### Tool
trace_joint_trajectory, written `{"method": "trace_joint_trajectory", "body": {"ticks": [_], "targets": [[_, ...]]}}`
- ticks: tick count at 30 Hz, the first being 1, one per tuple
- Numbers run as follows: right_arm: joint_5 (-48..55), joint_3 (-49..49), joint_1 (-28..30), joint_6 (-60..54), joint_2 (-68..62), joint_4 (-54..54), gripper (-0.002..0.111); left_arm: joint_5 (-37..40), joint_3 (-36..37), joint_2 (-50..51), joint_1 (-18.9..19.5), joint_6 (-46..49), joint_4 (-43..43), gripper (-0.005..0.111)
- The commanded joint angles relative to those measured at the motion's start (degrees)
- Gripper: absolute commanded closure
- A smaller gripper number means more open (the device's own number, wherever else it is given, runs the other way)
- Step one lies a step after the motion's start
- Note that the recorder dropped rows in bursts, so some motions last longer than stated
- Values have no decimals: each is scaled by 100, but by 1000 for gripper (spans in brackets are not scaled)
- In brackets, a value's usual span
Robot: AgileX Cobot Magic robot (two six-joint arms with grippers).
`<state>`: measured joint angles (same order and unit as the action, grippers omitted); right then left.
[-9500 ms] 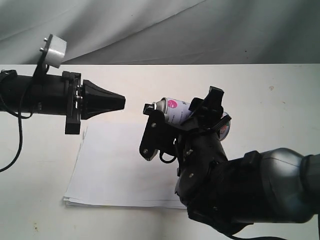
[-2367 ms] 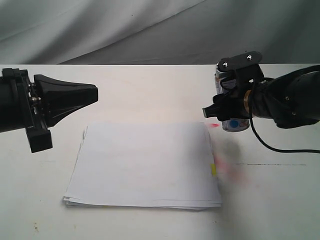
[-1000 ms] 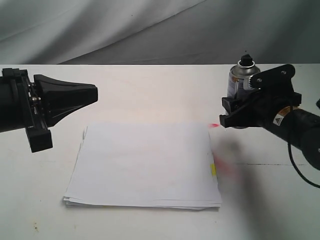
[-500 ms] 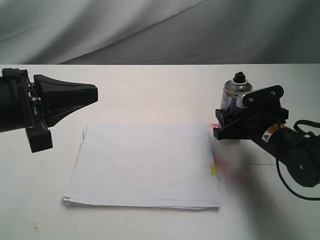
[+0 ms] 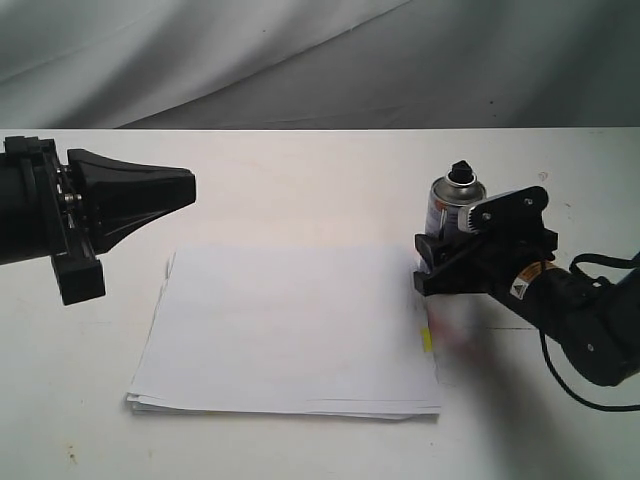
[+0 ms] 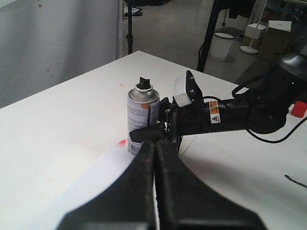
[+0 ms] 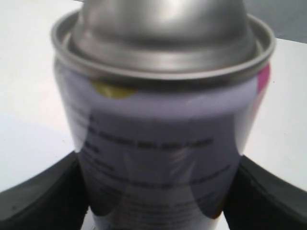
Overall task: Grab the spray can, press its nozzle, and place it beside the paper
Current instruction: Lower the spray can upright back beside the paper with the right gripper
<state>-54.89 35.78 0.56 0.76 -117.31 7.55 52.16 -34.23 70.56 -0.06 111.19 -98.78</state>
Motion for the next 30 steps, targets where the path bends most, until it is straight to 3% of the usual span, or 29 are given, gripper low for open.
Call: {"method": "trace_joint_trajectory", "body": {"ticks": [1,11,14,19,21,24,30], "targets": [[-284,8,-14,17,29,47,108,5,20,-37,12,19,-117,107],[-86,8,-14,-76,29,47,105,5,20,-37,12,19,-117,107],[-56,8,-14,-76,29,47,90,5,20,-37,12,19,-117,107],[-56,8,-14,-203,29,-25,42,5,20,-37,12,19,-117,107],[-56,8,-14,-203,29,-54,28,5,20,-37,12,19,-117,107],[-56,8,-14,-203,42,-66,20,5,20,-37,12,19,-117,107],[-33,-221,-62,-204,509,-292,20,5,20,-37,12,19,-117,107]]}}
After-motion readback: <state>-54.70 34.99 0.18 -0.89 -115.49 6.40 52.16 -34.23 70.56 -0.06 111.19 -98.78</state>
